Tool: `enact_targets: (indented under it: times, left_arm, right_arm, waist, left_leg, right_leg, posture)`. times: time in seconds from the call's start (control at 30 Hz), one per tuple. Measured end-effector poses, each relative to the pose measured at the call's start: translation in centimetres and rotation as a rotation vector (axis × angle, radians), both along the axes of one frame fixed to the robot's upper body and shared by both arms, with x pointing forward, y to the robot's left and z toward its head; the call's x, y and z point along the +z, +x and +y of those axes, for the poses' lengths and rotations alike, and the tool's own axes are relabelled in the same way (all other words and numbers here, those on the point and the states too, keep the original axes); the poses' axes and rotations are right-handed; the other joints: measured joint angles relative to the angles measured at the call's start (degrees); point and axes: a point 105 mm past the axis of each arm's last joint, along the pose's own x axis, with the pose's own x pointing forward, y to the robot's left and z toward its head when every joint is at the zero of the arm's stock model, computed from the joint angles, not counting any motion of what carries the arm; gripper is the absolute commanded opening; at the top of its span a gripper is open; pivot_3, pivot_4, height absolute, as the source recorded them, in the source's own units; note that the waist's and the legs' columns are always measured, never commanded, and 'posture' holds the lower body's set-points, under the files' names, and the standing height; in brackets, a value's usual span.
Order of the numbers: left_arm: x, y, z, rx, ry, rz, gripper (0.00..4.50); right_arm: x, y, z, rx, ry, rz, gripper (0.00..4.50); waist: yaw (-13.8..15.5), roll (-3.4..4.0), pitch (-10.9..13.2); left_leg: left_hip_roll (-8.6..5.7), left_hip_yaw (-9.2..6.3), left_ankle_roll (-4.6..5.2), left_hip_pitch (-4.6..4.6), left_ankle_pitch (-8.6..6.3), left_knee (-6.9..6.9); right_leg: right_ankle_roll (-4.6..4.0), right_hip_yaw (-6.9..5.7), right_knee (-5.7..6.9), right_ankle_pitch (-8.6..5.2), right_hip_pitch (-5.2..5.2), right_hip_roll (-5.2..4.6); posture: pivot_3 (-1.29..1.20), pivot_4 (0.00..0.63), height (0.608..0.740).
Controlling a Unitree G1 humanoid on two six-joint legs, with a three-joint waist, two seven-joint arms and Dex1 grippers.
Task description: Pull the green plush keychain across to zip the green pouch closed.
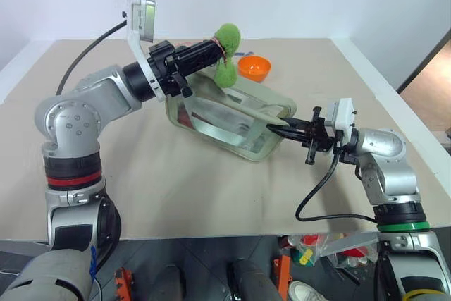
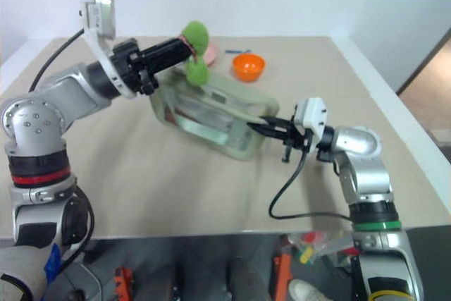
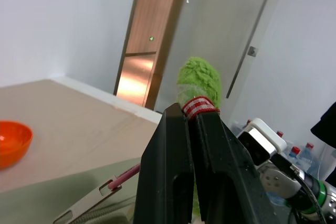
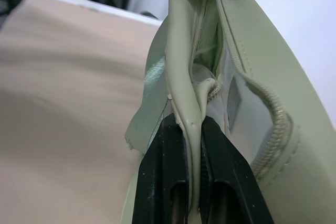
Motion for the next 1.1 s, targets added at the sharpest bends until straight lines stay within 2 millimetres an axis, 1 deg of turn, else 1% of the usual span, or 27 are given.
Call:
enact_targets:
  times: [0.07,0.3,0.37,0.43,0.53,0.67,0.77,0.8,0.9,0.97,1.0,1.07,1.1]
  left_arm:
    - [0.2,-0.1,0.2,0.004,0.007,-0.007,0.07]
    - [0.2,-0.3,0.9,0.015,0.039,-0.008,0.07]
    - [-0.5,-0.3,1.1,0.027,0.059,0.001,0.07]
    - [-1.6,0.0,1.2,0.036,0.082,0.029,0.07]
    - [-2.8,0.2,0.8,0.035,0.121,0.052,0.07]
    - [-3.8,0.6,0.1,0.044,0.178,0.032,0.07]
    - [-5.5,1.3,-0.1,0.058,0.24,0.044,0.07]
    - [-6.1,1.4,-0.2,0.055,0.263,0.047,0.69]
    - [-7.0,1.8,-0.1,0.051,0.299,0.053,1.56]
    - [-7.3,1.9,0.2,0.055,0.323,0.053,2.3]
    - [-7.5,2.0,0.4,0.058,0.344,0.05,2.56]
    - [-7.6,1.9,0.7,0.051,0.374,0.036,3.33]
    - [-7.7,1.7,1.3,0.048,0.409,0.03,3.69]
  right_arm:
    - [0.6,-0.2,0.1,0.028,-0.015,-0.013,0.0]
    - [1.6,-0.6,0.3,0.091,-0.064,-0.029,0.0]
    - [1.3,-0.7,0.3,0.103,-0.078,-0.024,0.0]
    - [0.6,-0.6,0.2,0.106,-0.093,-0.001,0.0]
    - [-0.5,-0.3,0.4,0.113,-0.104,0.027,0.0]
    - [-1.2,0.0,0.6,0.119,-0.092,0.033,0.0]
    - [-1.3,0.1,0.7,0.121,-0.096,0.027,0.0]
    - [-1.3,0.2,0.7,0.122,-0.097,0.023,0.0]
    - [-1.2,0.3,0.9,0.122,-0.1,0.015,0.0]
    - [-1.2,0.3,0.9,0.121,-0.105,0.01,0.0]
    - [-1.2,0.3,0.9,0.121,-0.106,0.008,0.0]
    - [-1.2,0.3,1.0,0.123,-0.106,0.005,0.0]
    - [-1.2,0.3,1.0,0.125,-0.109,0.005,0.0]
  waist:
    - [0.0,0.0,0.0]
    - [0.2,0.01,0.0]
    - [0.3,0.01,0.0]
    - [0.3,0.01,0.0]
    - [0.3,0.0,0.0]
    - [0.3,0.01,0.0]
    - [0.2,0.01,0.0]
    - [0.2,0.01,0.0]
    - [0.2,0.01,0.0]
    - [0.2,0.01,0.0]
    - [0.2,0.01,0.0]
    - [0.2,0.01,0.0]
    - [0.0,0.01,0.0]
  left_leg:
    - [0.0,-0.01,0.0,0.0,0.0,-0.01]
    - [-0.01,-0.02,0.0,0.0,0.0,0.0]
    - [-0.01,-0.03,0.0,0.01,0.0,-0.01]
    - [-0.03,-0.03,0.0,-0.02,0.0,0.0]
    - [-0.05,-0.02,-0.01,-0.04,0.01,0.03]
    - [-0.05,-0.02,-0.01,-0.02,0.0,0.02]
    - [-0.04,-0.02,-0.01,0.0,0.01,0.01]
    - [-0.04,-0.02,-0.01,0.01,0.01,0.01]
    - [-0.04,-0.02,-0.01,0.02,0.01,0.01]
    - [-0.04,-0.02,-0.01,0.02,0.01,0.0]
    - [-0.03,-0.02,-0.01,0.02,0.01,0.0]
    - [-0.03,-0.02,-0.01,0.03,0.01,0.0]
    - [-0.02,-0.02,-0.01,0.03,0.0,-0.01]
  right_leg:
    - [0.0,-0.01,0.0,0.0,0.0,0.0]
    - [0.01,-0.02,0.0,-0.01,0.0,-0.01]
    - [0.01,-0.04,0.0,-0.01,0.02,-0.01]
    - [0.01,-0.04,-0.01,-0.01,0.01,-0.04]
    - [0.01,-0.02,-0.01,-0.01,0.0,-0.06]
    - [0.01,-0.03,-0.01,-0.01,0.01,-0.06]
    - [0.0,-0.02,0.0,-0.01,0.01,-0.04]
    - [-0.01,-0.02,0.0,-0.01,0.01,-0.04]
    - [-0.01,-0.03,0.01,-0.01,0.01,-0.04]
    - [-0.01,-0.03,0.01,-0.01,0.01,-0.03]
    - [-0.01,-0.03,0.01,-0.01,0.01,-0.03]
    - [-0.01,-0.03,0.01,-0.01,0.01,-0.03]
    - [-0.02,-0.02,0.01,-0.01,0.0,-0.02]
  posture:
    - [0.0,0.15,0.74]
    - [0.0,0.15,0.74]
    - [0.0,0.15,0.74]
    - [0.0,0.15,0.74]
    - [0.0,0.15,0.74]
    - [0.0,0.15,0.74]
    - [0.0,0.15,0.74]
    - [0.0,0.15,0.74]
    - [0.0,0.15,0.74]
    - [0.0,0.15,0.74]
    - [0.0,0.15,0.74]
    - [0.0,0.15,0.74]
    - [0.0,0.15,0.74]
